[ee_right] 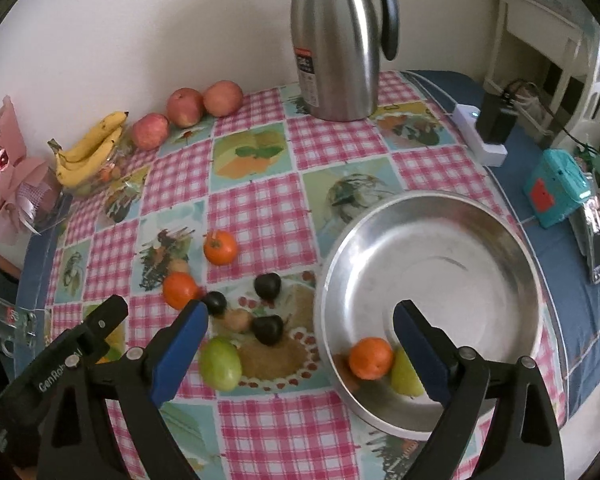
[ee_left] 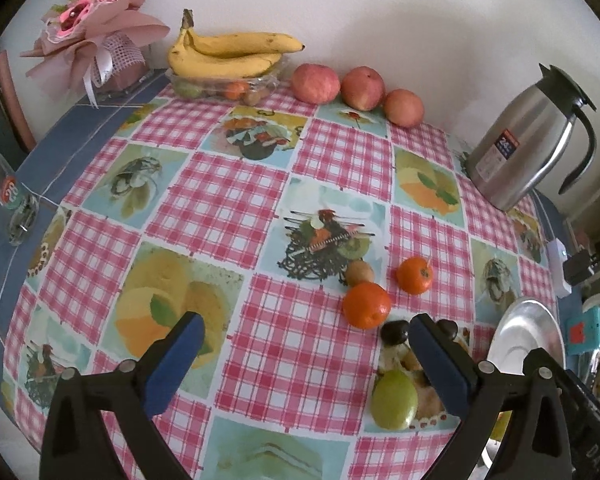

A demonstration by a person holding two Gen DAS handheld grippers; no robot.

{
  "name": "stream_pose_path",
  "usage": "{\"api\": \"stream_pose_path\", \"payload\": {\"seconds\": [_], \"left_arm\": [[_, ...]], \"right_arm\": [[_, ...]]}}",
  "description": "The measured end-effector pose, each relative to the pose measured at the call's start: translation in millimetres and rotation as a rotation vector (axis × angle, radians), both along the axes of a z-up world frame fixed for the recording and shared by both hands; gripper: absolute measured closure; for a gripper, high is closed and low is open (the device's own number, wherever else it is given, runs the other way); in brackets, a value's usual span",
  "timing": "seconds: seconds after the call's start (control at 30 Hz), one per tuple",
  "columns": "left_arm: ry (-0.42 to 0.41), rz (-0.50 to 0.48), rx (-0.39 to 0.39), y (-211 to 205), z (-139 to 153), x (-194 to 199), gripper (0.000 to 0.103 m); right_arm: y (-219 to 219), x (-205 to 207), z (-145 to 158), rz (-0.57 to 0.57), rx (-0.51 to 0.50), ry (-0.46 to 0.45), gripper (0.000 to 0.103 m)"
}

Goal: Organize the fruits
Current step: 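Withdraw both tools from the plate back over the fruit cluster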

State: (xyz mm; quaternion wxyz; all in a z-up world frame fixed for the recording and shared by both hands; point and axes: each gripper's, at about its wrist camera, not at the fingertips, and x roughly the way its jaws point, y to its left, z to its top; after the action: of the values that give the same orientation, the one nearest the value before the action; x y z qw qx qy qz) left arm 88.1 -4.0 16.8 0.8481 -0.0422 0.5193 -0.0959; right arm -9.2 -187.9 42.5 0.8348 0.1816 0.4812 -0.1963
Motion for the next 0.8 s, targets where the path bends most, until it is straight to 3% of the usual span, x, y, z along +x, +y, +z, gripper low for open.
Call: {"api": "stream_pose_path", "payload": {"seconds": [0.27,0.53,0.8], "left_arm": [[0.016,0.006,0.003,-3.8,-8.1,4.4,0.0],[0.031,-0.024,0.053,-16.2,-12.5,-1.1,0.0],[0.092,-0.003,-0.004,-12.3,-20.5,-0.9,0.0]], "right_arm": [[4.2,15.7,-27.8,0.077,-0.025,0.082,0.009],[0.7,7.2,-32.5,0.052,-0.057,0.102,0.009],[-2.5,5.3,-35.4,0.043,-0.013,0.082,0.009]]}}
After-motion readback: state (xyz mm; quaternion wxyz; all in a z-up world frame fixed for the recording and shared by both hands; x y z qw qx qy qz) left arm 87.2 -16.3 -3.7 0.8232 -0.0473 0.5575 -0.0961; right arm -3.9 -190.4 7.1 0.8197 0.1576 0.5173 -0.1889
